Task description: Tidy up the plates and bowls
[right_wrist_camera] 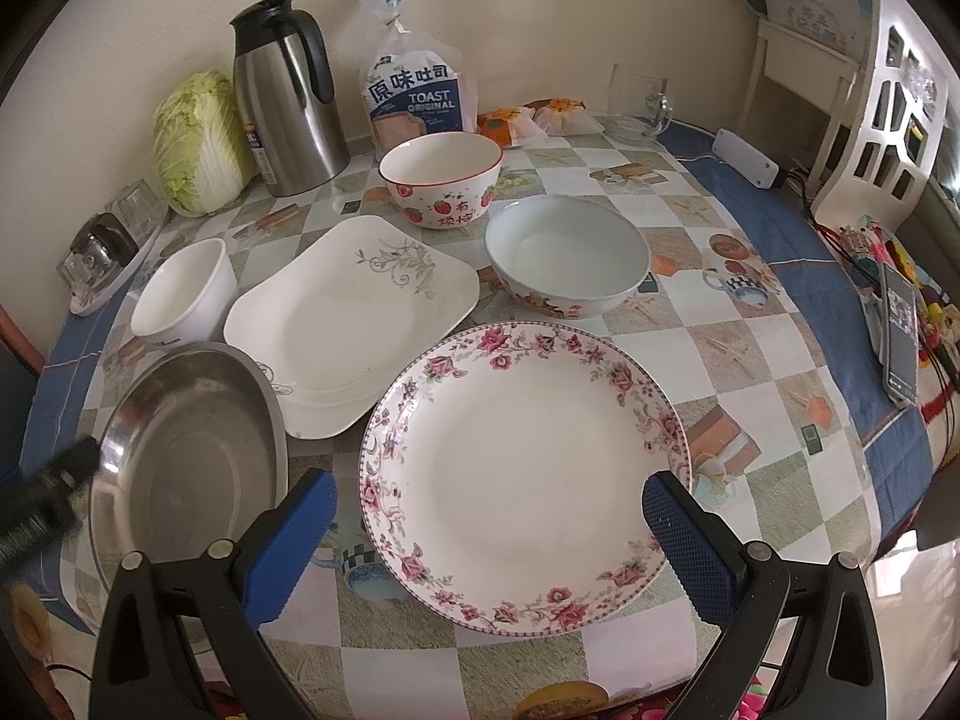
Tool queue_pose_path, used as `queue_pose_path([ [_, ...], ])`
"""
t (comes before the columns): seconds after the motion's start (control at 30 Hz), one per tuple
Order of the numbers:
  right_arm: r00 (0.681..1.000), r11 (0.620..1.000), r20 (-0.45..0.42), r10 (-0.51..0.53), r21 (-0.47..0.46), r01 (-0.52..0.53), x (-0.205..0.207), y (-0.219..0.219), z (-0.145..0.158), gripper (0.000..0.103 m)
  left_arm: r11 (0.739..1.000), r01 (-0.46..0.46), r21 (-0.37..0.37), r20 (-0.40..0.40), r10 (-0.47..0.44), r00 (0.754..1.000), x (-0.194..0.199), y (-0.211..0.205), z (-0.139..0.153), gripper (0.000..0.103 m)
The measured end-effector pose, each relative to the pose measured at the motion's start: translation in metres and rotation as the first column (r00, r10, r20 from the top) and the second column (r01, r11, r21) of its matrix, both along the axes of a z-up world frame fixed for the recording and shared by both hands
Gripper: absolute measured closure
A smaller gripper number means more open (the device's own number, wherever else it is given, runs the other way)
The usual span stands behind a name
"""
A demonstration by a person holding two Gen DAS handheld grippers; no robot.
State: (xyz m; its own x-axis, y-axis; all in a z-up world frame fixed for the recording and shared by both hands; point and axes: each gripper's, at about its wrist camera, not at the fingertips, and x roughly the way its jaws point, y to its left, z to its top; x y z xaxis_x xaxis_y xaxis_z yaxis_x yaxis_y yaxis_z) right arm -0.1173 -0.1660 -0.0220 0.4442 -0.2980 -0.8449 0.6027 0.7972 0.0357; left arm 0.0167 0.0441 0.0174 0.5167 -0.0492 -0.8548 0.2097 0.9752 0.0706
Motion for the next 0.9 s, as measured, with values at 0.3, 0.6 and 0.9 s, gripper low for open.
queue_pose_path([
  [0.3, 0.994, 0.992, 0.001, 0.11, 0.067, -0.11, 0.021, 0.013, -0.012, 0.0, 0.976, -0.188, -0.109, -0.08, 0.18, 0.98, 0.026, 0.049, -0.017, 0.0],
  [0.6, 0.954, 0.937, 0.041, 0.298, 0.18, -0.301, 0.053, 0.041, -0.028, 0.0, 0.957, -0.233, -0.17, -0.12, 0.214, 0.969, 0.043, 0.074, -0.039, 0.0],
  [0.9, 0.944, 0.918, 0.056, 0.324, 0.223, -0.328, 0.066, 0.05, -0.038, 0.0, 0.96, -0.21, -0.183, -0.032, 0.207, 0.978, 0.055, 0.082, -0.055, 0.0],
])
